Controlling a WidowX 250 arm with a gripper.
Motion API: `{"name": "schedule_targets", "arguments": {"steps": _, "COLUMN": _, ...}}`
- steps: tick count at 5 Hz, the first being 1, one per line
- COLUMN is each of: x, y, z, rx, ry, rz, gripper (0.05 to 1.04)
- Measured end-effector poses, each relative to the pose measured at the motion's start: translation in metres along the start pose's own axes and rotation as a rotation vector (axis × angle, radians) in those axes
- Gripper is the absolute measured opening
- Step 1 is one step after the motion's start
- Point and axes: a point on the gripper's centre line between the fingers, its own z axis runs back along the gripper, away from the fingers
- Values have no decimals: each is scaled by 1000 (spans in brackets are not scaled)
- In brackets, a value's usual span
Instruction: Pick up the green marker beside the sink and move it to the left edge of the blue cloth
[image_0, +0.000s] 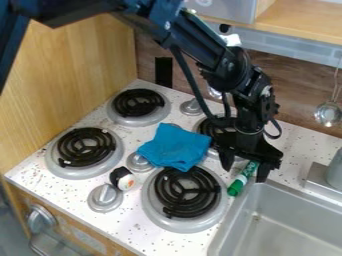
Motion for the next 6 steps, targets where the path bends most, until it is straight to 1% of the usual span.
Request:
{"name": "schedule_targets", "arguments": {"steps": 1, "x": 0, "y": 2, "z": -8, "rx": 14, "ry": 20, "rz": 7, "gripper": 1005}}
{"name": "schedule_targets", "arguments": {"steps": 2, "x": 3, "y": 2, "z": -12, "rx": 24, "ry": 29, "rz": 14, "gripper": 971}}
{"name": "schedule_targets", "arguments": {"steps": 4, "x": 5, "y": 1, "z": -17, "rx": 38, "ry": 36, "rz": 77, "gripper": 454}}
{"name": "schedule_targets", "arguments": {"steps": 5, "x": 6, "y": 0, "z": -17, "rx": 44, "ry": 35, "rz": 84, "gripper": 401}}
{"name": "schedule_targets", "arguments": {"steps": 6, "x": 6, "y": 0, "z": -17, "rx": 41, "ry": 28, "rz": 91, "gripper": 401}}
